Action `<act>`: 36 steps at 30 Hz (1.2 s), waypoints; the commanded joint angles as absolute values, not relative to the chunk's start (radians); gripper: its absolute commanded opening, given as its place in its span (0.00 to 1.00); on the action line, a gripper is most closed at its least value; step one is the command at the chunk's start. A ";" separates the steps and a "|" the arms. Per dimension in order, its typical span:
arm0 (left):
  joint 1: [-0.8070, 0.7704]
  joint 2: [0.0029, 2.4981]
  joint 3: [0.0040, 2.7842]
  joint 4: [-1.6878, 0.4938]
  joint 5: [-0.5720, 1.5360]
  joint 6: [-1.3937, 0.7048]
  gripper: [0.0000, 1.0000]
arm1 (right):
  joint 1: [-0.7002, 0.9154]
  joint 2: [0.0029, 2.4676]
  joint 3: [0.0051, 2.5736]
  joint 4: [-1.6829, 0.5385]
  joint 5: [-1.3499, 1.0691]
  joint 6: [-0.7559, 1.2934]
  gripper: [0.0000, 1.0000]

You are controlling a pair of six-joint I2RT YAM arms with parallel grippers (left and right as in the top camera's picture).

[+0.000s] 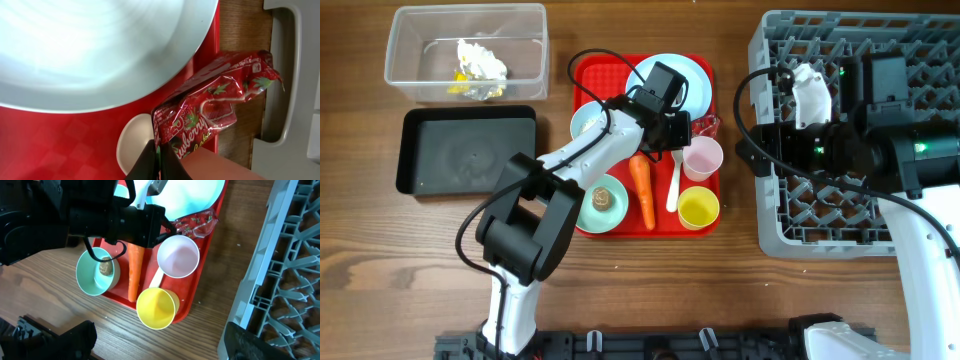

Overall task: Sort waste into correct bins and load items into the dishwasher rack
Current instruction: 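Carry the red wrapper with the left gripper and drop it into the bin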

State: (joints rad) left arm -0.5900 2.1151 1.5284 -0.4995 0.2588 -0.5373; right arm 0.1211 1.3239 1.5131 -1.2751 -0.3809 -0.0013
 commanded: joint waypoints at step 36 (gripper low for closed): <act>0.125 1.961 1.520 -0.254 0.029 -0.343 1.00 | 0.125 1.332 1.510 -1.227 -0.373 0.000 0.85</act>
